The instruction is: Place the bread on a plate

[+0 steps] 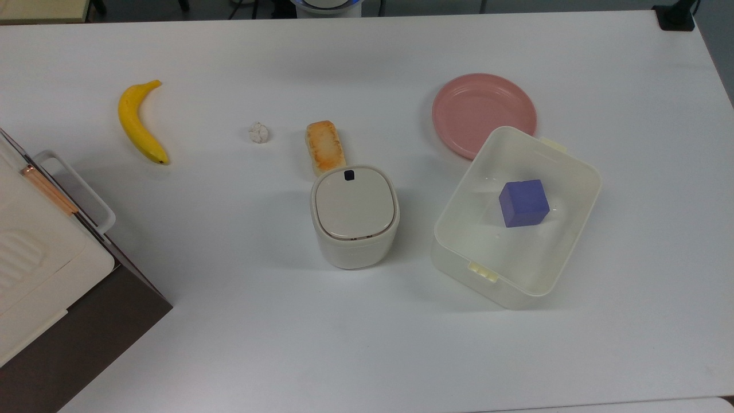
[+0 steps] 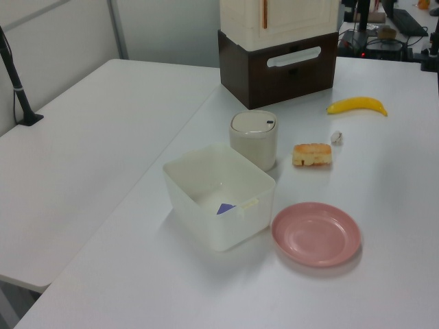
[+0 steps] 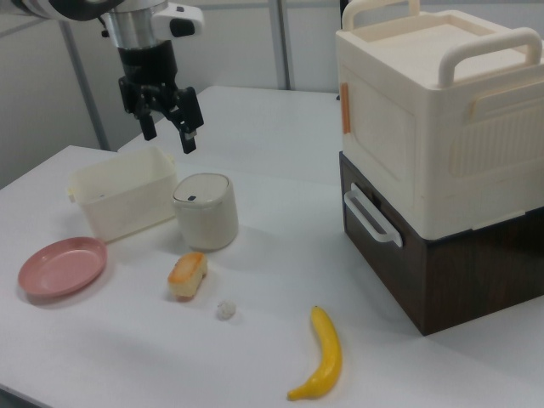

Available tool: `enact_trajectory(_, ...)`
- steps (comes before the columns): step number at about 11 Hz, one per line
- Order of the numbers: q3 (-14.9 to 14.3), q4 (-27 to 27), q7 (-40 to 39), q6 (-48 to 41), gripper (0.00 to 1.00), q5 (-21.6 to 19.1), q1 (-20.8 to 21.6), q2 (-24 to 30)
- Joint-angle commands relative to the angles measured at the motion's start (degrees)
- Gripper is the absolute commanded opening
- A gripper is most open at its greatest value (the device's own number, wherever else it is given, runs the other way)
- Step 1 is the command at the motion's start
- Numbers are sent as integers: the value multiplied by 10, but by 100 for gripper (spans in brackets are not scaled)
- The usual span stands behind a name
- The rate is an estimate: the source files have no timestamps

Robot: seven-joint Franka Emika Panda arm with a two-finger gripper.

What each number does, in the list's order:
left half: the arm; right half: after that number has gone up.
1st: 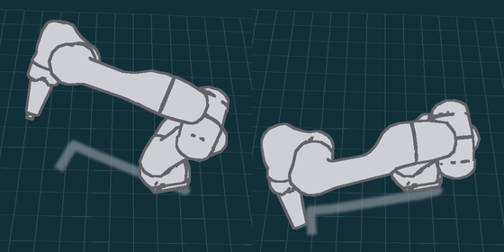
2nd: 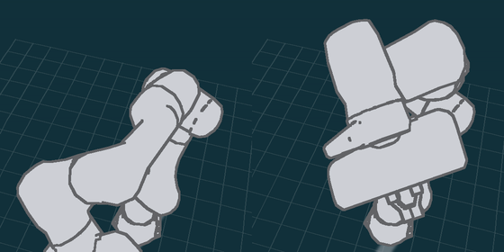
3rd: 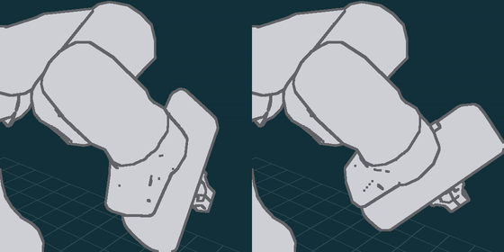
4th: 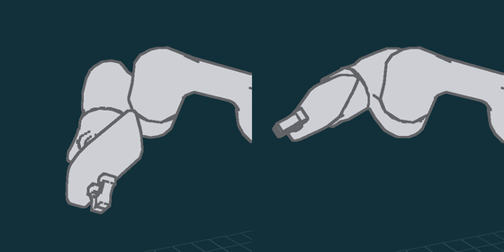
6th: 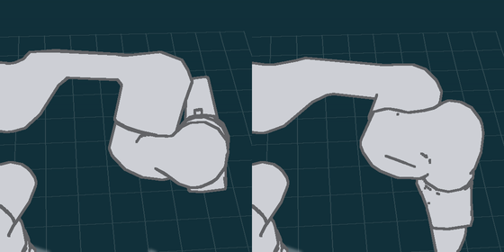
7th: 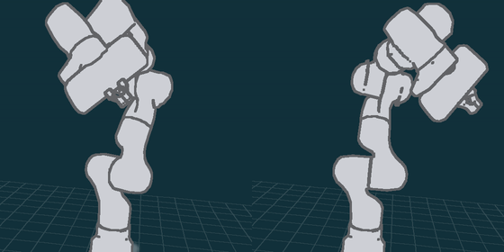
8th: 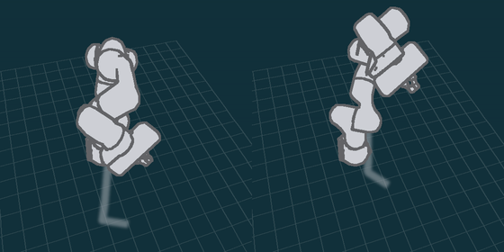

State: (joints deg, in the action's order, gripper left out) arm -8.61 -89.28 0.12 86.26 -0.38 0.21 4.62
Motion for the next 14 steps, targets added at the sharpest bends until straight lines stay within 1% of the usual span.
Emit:
enact_trajectory(1,22,-14,1,-8,100,42,44,-36)
enact_trajectory(4,23,-22,-5,4,100,48,71,-87)
enact_trajectory(7,23,-40,1,49,100,63,97,-128)
enact_trajectory(9,23,-83,1,94,100,78,108,-129)
enact_trajectory(11,23,-116,-1,139,100,81,108,-129)
enact_trajectory(13,25,-169,0,208,100,103,113,-130)
enact_trajectory(14,25,-186,1,231,100,111,121,-138)
